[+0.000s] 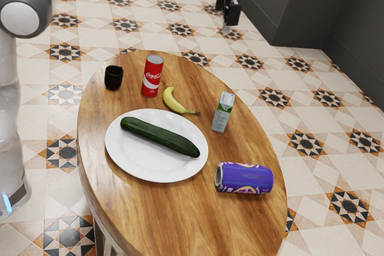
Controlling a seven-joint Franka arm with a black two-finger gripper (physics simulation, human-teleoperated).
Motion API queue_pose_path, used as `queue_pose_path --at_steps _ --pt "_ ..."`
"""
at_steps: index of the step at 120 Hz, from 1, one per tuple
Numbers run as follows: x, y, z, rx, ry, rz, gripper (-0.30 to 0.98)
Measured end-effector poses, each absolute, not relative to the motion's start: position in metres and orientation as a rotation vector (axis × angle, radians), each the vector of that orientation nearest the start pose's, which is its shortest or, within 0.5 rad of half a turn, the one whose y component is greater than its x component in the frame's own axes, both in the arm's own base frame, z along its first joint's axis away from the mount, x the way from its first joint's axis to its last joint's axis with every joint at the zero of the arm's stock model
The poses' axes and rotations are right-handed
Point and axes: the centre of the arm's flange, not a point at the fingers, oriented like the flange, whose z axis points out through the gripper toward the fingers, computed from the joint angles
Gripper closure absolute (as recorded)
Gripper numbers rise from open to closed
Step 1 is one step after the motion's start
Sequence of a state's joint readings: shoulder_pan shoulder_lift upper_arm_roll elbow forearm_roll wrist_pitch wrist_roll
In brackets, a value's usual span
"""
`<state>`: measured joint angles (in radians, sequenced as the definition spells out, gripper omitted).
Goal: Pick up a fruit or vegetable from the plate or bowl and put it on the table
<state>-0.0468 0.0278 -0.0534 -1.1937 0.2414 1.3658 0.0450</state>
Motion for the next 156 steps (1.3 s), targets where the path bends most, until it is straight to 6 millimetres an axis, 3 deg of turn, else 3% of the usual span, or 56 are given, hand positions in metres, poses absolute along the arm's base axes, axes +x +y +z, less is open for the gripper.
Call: queue_pose_path --at_steps 16,23,29,36,46,54,62,72,83,101,136,156 --pt "0.524 -0.119 0.737 -2.861 0.388 -0.150 0.00" --pt "0.522 -0.145 0.730 -2.852 0.460 -0.139 0.00" --pt "0.524 -0.155 0.721 -2.858 0.491 -0.111 0.00" --pt "0.532 -0.146 0.707 -2.874 0.469 -0.053 0.00" --pt "0.545 -0.107 0.679 -2.891 0.378 0.065 0.00" --pt "0.548 -0.087 0.641 -2.891 0.341 0.202 0.00" --pt "0.525 -0.071 0.599 -2.886 0.337 0.344 0.00" --pt "0.488 -0.051 0.580 -2.879 0.342 0.388 0.00" --pt "0.458 -0.053 0.565 -2.863 0.435 0.349 0.00" --pt "0.434 -0.050 0.542 -2.860 0.586 0.262 0.00" --pt "0.433 -0.057 0.506 -2.903 0.879 0.062 0.00" --pt "0.429 -0.058 0.483 -2.928 0.978 0.047 0.00"
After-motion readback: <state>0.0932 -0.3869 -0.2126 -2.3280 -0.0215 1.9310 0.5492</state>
